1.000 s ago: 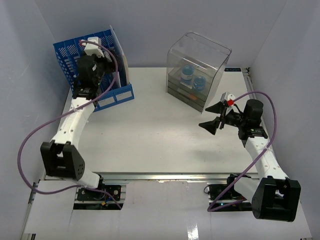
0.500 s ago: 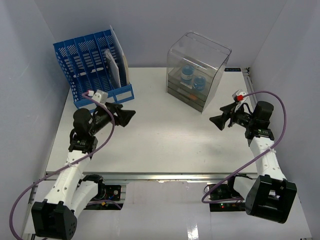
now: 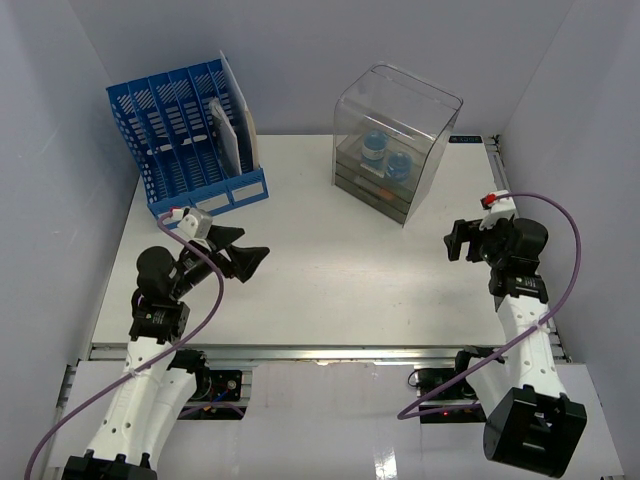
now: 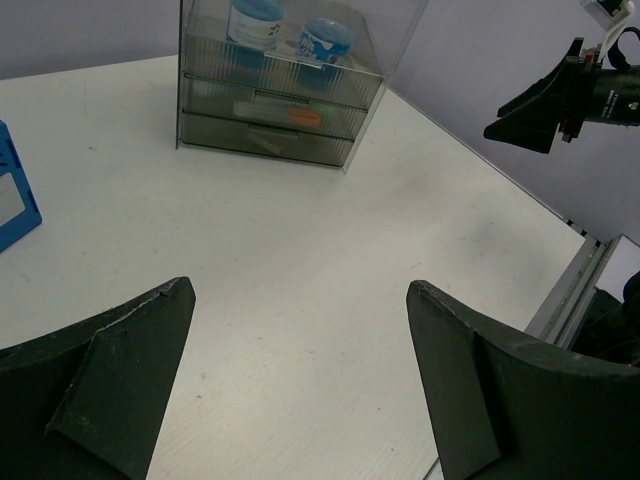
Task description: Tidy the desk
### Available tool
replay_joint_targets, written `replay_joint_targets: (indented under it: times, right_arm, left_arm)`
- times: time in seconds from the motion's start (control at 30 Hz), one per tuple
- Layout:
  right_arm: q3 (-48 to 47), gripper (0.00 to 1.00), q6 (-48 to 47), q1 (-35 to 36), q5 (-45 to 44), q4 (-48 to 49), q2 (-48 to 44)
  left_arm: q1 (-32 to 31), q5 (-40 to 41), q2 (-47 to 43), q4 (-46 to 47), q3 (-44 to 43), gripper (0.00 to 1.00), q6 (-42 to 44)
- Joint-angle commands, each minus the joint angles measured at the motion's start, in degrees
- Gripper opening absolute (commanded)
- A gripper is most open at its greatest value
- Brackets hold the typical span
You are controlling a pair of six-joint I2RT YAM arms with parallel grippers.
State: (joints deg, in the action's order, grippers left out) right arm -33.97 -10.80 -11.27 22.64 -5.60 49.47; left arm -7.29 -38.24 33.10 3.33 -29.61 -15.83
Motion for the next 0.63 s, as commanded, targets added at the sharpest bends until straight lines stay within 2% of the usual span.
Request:
replay_joint_targets:
  times: [0.0, 0.6]
  right_arm:
    - [-0.05, 0.9, 5.11, -0.87, -9.71, 2.0, -0.51]
    - [0.55, 0.9, 3.63, -9.97, -1.01, 0.5, -5.92]
  left_arm:
    - [-0.01, 1.97, -0.25, -2.2, 0.06, 0.98, 1.42]
    - [-0.01, 4.86, -1.37, -2.89, 0.25, 0.98, 2.03]
